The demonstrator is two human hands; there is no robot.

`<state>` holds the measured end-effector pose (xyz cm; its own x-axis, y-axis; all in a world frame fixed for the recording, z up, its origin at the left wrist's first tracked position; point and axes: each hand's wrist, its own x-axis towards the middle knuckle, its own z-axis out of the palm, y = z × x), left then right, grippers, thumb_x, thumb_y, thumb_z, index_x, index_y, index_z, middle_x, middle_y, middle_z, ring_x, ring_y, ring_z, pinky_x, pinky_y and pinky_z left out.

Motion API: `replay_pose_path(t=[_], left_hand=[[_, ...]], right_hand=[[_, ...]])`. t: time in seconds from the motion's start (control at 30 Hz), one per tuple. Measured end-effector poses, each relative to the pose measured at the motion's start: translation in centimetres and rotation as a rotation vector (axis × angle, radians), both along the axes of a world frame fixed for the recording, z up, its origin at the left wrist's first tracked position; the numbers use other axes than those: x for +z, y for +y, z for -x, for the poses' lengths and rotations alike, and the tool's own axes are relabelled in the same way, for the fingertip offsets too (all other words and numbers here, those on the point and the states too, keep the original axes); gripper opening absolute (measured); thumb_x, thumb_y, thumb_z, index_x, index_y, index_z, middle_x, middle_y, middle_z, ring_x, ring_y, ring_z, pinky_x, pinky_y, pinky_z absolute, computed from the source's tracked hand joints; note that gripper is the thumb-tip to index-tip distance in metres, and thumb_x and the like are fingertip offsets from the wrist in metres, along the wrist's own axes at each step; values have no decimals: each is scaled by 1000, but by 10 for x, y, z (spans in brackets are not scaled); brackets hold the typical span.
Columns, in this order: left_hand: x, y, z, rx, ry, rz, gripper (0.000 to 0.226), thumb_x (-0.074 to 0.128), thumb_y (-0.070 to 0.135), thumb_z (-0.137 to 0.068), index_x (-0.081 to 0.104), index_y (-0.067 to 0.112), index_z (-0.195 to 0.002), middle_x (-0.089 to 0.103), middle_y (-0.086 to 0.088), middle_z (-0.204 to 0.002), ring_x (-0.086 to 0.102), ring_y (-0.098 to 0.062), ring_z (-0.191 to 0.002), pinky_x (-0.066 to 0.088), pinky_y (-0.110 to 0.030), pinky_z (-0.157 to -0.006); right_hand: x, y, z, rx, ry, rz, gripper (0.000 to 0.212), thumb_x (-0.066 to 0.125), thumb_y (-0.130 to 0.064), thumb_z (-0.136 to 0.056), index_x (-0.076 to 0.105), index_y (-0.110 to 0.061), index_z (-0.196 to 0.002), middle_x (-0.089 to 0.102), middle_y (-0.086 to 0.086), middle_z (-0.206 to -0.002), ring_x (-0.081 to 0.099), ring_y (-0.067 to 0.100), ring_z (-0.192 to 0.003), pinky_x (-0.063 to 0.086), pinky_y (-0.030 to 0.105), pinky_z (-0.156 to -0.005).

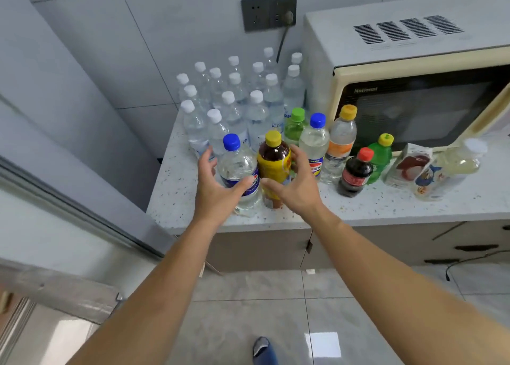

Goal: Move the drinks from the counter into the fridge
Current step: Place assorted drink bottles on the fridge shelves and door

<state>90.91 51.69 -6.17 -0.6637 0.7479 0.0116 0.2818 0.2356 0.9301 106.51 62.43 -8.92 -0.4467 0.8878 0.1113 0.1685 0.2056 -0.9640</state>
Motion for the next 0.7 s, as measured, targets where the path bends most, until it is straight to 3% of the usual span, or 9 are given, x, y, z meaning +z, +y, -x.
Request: replay_pose_path(t=[0.07, 0.13, 0.2, 0.3, 0.37, 0.5, 0.7], left_hand=[[-4, 9, 4, -32, -44, 9, 107, 86, 51, -60, 21, 49, -145, 37, 15, -150, 43, -6, -130, 40, -21, -98], [-10, 15, 5, -43, -73, 23, 105, 87, 50, -59, 24, 49, -143, 36, 17, -149, 40, -9, -133, 39, -29, -104], [-18, 19, 7, -44, -96, 27, 107, 87, 56, -53, 25, 52, -141, 35, 18, -148, 38, -7, -131, 37, -28, -100], [-29, 23, 10, -38, -188, 22, 110, 91, 56, -48, 29, 49, -138, 46, 16, -142, 48, -9, -126, 45, -31, -100], [-38, 22, 10, -40, -234, 16, 102, 93, 52, -47, 37, 46, -132, 57, 19, -128, 57, -5, -117, 52, -32, -97], [-47, 17, 9, -8, -225, 0, 77, 93, 48, -46, 46, 63, -105, 63, 34, -105, 61, 14, -96, 53, -19, -80], [-54, -15, -10, 36, -191, -22, 76, 93, 48, -48, 47, 62, -106, 62, 33, -106, 60, 13, -95, 51, -21, -81]], right_hand=[[0, 8, 8, -4, -22, 5, 89, 90, -22, -68, 39, -24, -141, 52, -17, -125, 47, -24, -107, 37, -1, -88], [-2, 14, 13, -4, -50, 39, 85, 90, -21, -67, 40, -33, -135, 52, -27, -116, 48, -29, -99, 37, -2, -80], [-3, 19, 17, 6, -58, 77, 87, 92, -22, -65, 37, -42, -129, 50, -32, -114, 50, -25, -99, 38, 1, -79], [-4, 21, 21, 0, -35, 110, 89, 92, -21, -61, 38, -40, -129, 54, -28, -115, 56, -16, -100, 44, 6, -79], [-6, 17, 20, -19, -22, 92, 84, 91, -21, -60, 42, -37, -126, 59, -23, -113, 60, -13, -97, 47, 6, -76], [-13, 2, 8, -95, 20, 47, 76, 89, -12, -63, 45, -39, -118, 62, -20, -105, 61, -10, -92, 45, 4, -71], [-26, -39, -33, -201, 75, 48, 77, 90, -9, -63, 48, -32, -124, 65, -19, -105, 64, 1, -98, 50, 12, -78]])
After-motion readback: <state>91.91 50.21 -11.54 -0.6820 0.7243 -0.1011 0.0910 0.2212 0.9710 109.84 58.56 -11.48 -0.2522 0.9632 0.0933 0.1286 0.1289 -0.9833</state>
